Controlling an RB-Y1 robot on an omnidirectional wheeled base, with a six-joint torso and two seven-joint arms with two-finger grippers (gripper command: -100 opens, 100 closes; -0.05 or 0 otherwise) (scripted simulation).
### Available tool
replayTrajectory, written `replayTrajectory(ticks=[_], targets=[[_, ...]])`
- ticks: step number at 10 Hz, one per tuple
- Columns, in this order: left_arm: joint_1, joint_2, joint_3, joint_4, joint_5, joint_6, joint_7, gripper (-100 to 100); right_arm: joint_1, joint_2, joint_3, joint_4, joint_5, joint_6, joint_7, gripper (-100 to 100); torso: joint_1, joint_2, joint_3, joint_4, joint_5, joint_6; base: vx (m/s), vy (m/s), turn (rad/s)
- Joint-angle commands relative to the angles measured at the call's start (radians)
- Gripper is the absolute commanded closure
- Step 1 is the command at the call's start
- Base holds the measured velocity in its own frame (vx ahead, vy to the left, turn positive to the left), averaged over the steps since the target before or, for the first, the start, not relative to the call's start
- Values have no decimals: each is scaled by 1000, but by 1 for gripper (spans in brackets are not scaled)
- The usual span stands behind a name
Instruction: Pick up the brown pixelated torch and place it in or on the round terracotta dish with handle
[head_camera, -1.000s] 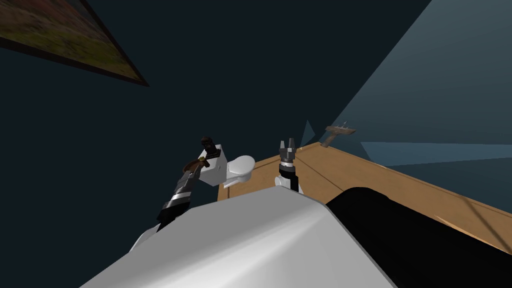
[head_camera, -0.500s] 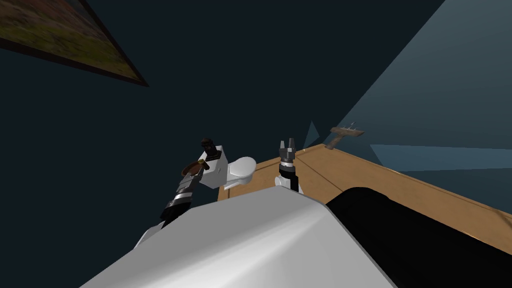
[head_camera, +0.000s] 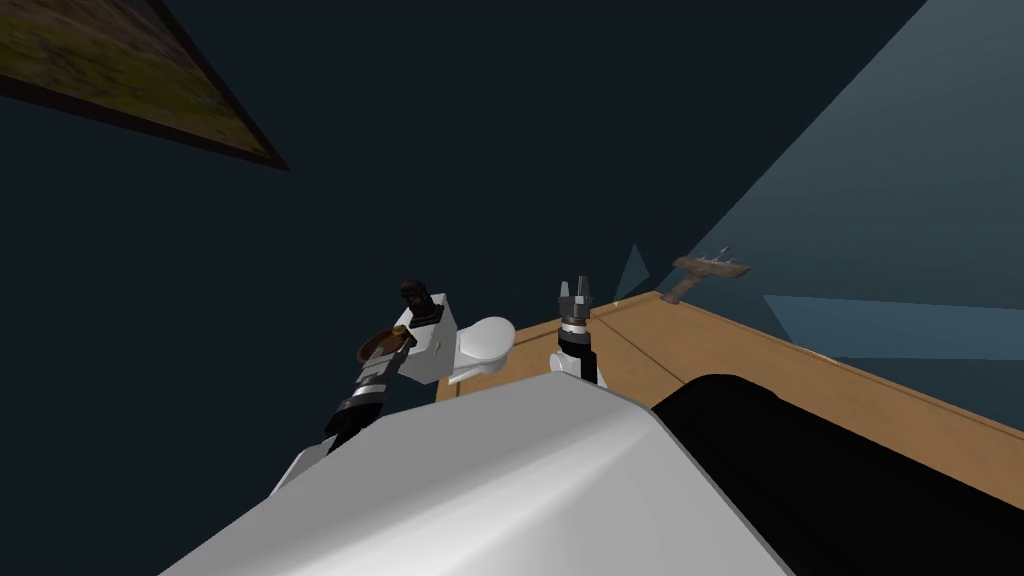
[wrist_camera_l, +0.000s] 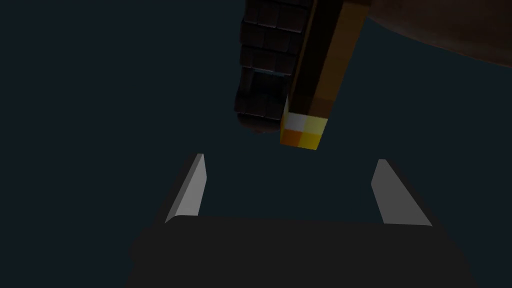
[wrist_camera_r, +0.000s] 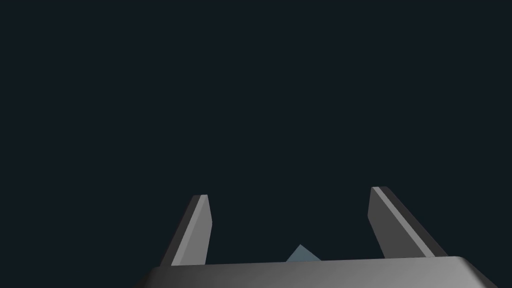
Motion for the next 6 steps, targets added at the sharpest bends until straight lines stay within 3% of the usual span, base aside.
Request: replayTrajectory(ticks=[1, 3, 4, 5, 6], targets=[[-17, 24, 6, 39, -35, 15, -31, -100, 0, 0, 0, 0, 0, 0, 0, 0, 0, 0, 0, 0, 0, 0, 149, -14, 132], [-34, 35, 10, 73, -63, 26, -55, -100, 0, 0, 0, 0, 0, 0, 0, 0, 0, -2, -1, 0, 0, 0, 136, -21, 49], [-30, 26, 8, 65, -54, 17, -49, -100, 0, 0, 0, 0, 0, 0, 0, 0, 0, -1, -1, 0, 0, 0, 55, -12, 12], [-31, 26, 9, 67, -56, 18, -52, 0, 0, 0, 0, 0, 0, 0, 0, 0, 1, 3, 1, 0, 0, 0, 11, -2, -2], [-75, 21, 27, 96, -56, 41, -62, -100, 0, 0, 0, 0, 0, 0, 0, 0, 1, 6, 3, 1, 0, 0, -53, 20, -174]])
